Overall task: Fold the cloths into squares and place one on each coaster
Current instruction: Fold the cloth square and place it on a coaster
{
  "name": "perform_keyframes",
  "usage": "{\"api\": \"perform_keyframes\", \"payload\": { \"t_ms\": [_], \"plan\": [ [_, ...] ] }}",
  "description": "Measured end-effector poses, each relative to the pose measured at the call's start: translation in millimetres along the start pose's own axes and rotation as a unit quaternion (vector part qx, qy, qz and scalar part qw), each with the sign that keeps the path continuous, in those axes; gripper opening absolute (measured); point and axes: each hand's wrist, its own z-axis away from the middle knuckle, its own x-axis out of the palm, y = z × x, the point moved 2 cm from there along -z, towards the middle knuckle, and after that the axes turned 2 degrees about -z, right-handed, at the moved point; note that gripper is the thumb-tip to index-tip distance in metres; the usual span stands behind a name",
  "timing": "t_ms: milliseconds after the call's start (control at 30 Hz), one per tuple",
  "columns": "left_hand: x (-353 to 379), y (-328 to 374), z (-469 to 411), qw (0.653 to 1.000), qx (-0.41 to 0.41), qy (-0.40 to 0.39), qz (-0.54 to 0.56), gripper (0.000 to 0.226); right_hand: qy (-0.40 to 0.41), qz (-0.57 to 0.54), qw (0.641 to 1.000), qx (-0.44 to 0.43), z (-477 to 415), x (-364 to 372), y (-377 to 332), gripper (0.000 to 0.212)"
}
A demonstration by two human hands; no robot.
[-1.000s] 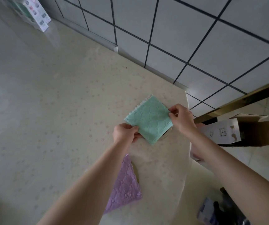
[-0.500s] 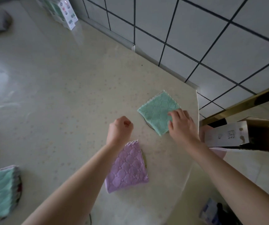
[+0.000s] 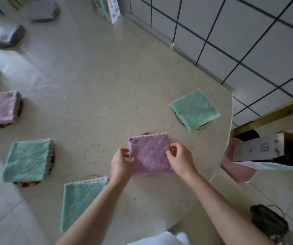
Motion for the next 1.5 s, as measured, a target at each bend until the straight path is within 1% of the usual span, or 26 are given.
{"api": "perform_keyframes", "payload": {
  "t_ms": [67,167,267,333,400,467,533,600,667,767,867,1033,1100,1200,1267,1400,1500],
  "plan": [
    [3.8,-6.8,6.3,0.999,-0.032,-0.019,0.015,0.024,0.014,-0.009,1.000,0.012,4.2,4.5,-1.9,0.025],
    [6.3,-10.1,14.7,0.999,-0.031,-0.026,0.025,0.022,0.023,-0.023,0.998,0.061,1.9,5.2,-4.9,0.027],
    [7.7,-12.3,20.4,0.998,-0.036,-0.027,0.033,0.021,-0.009,-0.006,0.995,0.097,-6.1,6.7,-7.6,0.032],
    [8.9,-15.6,23.7,0.995,-0.070,-0.032,0.065,0.021,-0.030,0.002,0.994,0.106,-10.5,8.0,-10.0,0.031],
    [10.3,-17.4,26.9,0.990,-0.094,-0.041,0.099,0.020,-0.045,0.030,0.995,0.082,-13.2,8.8,-14.0,0.025],
    [11.9,-16.2,30.7,0.985,-0.101,-0.053,0.129,0.020,-0.041,0.047,0.998,0.032,-14.7,7.2,-19.6,0.021],
    [15.0,-14.9,35.5,0.978,-0.110,-0.067,0.162,0.021,-0.042,0.035,0.998,-0.018,-15.7,4.3,-25.6,0.020],
    [20.3,-15.0,40.8,0.972,-0.124,-0.082,0.184,0.021,-0.060,0.024,0.997,-0.047,-18.3,2.7,-28.3,0.018],
    [25.2,-17.0,43.7,0.969,-0.133,-0.083,0.188,0.020,-0.076,0.034,0.995,-0.051,-22.0,2.8,-25.5,0.018],
    [27.5,-18.7,42.8,0.969,-0.141,-0.072,0.189,0.019,-0.071,0.063,0.995,-0.034,-25.5,1.4,-17.5,0.024],
    [28.1,-19.8,39.8,0.972,-0.136,-0.073,0.179,0.019,-0.053,0.062,0.996,-0.034,-26.7,-3.1,-14.8,0.029],
    [28.8,-15.9,40.4,0.985,-0.101,-0.068,0.118,0.017,-0.025,0.126,0.990,-0.054,-31.0,-11.2,-5.1,0.029],
    [27.6,-15.5,40.9,0.988,-0.089,-0.073,0.107,0.016,-0.020,0.140,0.988,-0.063,-26.8,-14.6,-4.8,0.025],
    [20.9,-21.0,41.6,0.988,-0.074,-0.073,0.113,0.016,0.008,0.175,0.978,-0.115,-10.9,-14.4,-11.7,0.021],
    [10.1,-27.2,43.4,0.991,-0.056,-0.063,0.099,0.014,0.027,0.185,0.971,-0.149,4.5,-8.6,-18.5,0.022],
    [-22.6,-50.0,49.3,0.997,-0.007,-0.030,0.072,0.009,0.005,0.177,0.966,-0.189,42.5,18.4,-32.3,0.020],
    [-53.3,-76.9,56.3,0.998,0.016,-0.001,0.055,0.011,-0.030,0.145,0.970,-0.194,76.5,50.7,-40.8,0.017]
  ]
}}
